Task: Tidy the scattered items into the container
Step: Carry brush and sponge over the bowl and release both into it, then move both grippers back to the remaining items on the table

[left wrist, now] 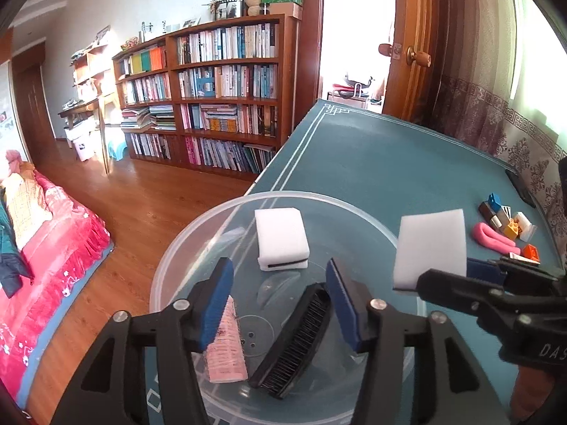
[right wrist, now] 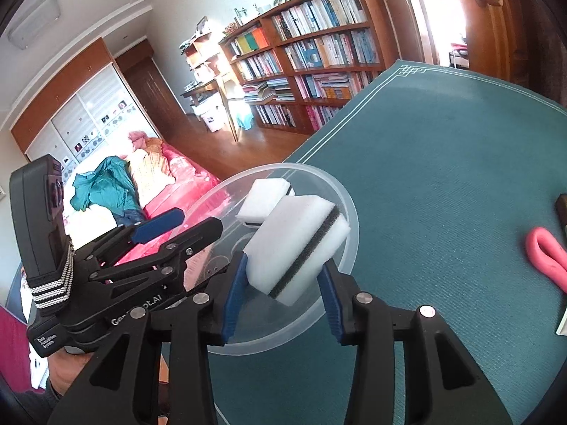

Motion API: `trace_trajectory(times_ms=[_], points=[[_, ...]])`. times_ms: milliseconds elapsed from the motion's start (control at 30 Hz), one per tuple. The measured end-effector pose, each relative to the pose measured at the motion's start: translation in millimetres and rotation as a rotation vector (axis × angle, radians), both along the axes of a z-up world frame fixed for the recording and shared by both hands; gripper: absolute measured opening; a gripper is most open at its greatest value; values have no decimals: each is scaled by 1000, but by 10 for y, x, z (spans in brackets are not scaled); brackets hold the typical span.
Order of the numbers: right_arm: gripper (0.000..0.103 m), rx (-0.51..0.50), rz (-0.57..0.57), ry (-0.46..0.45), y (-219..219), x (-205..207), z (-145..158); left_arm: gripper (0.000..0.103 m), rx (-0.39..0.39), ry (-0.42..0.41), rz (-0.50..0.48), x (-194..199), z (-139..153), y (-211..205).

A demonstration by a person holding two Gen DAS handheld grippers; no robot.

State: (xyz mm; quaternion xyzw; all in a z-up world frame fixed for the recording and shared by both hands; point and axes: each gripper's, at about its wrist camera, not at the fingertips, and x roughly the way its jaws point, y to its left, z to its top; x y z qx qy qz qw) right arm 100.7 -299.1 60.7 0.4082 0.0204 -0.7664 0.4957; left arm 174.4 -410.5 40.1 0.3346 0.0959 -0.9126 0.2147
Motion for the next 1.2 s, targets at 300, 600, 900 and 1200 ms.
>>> trace_trajectory(times_ms=[300,600,900,1200], points=[[66,30,-5,39,47,41,-12,83,27,41,38,27,10,-43],[66,22,-62,19,320,15,-59,85,14,41,36,21,23,85],[66,9,-194,22,848,-113,-116,86,21,24,-51,-146,29,348],[66,12,-444,6,1712,-389,-186,86,24,4,-158,-385,27,767]])
